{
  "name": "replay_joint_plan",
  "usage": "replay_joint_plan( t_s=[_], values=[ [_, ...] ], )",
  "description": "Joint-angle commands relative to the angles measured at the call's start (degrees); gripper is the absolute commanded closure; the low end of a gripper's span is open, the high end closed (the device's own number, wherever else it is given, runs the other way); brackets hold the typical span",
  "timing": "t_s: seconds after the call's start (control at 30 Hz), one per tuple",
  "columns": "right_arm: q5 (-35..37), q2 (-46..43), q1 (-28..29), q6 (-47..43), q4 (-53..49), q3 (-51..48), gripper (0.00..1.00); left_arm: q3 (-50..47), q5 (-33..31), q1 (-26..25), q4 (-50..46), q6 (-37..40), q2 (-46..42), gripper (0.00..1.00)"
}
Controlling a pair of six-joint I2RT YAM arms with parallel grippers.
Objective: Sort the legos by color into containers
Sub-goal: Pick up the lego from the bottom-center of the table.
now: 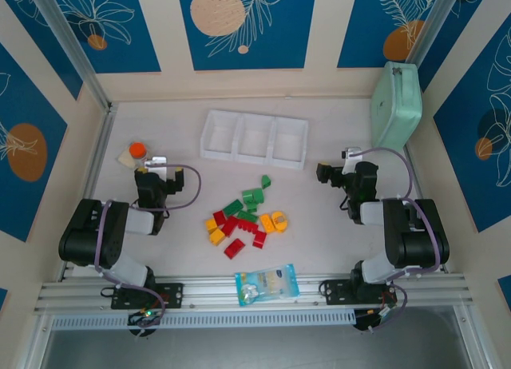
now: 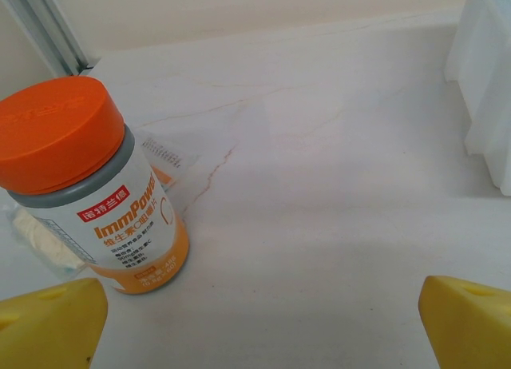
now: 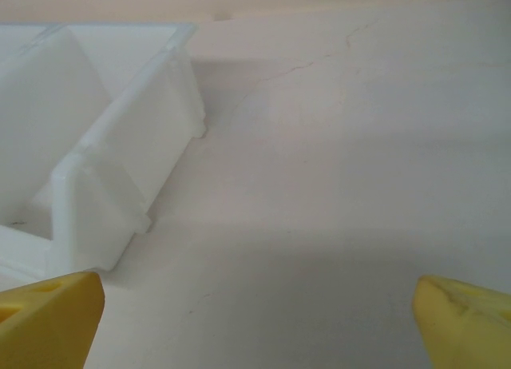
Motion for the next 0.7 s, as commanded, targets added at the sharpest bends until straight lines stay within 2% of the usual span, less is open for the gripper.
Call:
replay_joint_plan(
  t_s=[0.0,0.03,0.07,0.13,0.23,0.33,0.43,0.57,0.67],
  values=[
    [11.55,-9.0,4.5,0.36,-6.95,0.44,0.01,2.17,-4.98,-3.68,-7.56,4.02,-9.26,0.0],
    [13.69,-13.56,5.04,4.9,-17.99,3.71,0.01,3.52,-8.03,-5.46,-13.1,3.64,-13.72,0.0],
    [12.91,-17.05,4.23,9.37,-29.24,7.5,0.01,5.79,-9.56,-5.86,-19.5,0.07,-17.84,0.0],
    [9.34,-20.74,2.17,18.22,-42.51,12.29,0.01,11.4,-8.37,-5.87,-35.09,-8.71,-24.46,0.0],
    [-8.91,-25.28,-2.01,25.47,-53.58,15.87,0.01,19.24,0.28,-5.87,-52.86,-17.46,-29.1,0.0],
    [-20.19,-29.46,-0.91,26.63,-62.7,18.74,0.01,25.7,8.42,-6.02,-67.77,-24.02,-30.45,0.0],
    [-23.37,-31.2,4.43,25.3,-75.0,23.04,0.01,29.71,14.2,-6.7,-82.19,-27.8,-32.33,0.0],
    [-18.73,-30.1,15.83,25.44,-88.85,24.85,0.0,28.99,19.93,-7.06,-94.19,-30.76,-38.78,0.0],
    [-14.57,-30.11,24.59,26.85,-90.8,22.53,0.01,27.91,23.31,-7.03,-99.29,-30.77,-44.24,0.0]
  ],
)
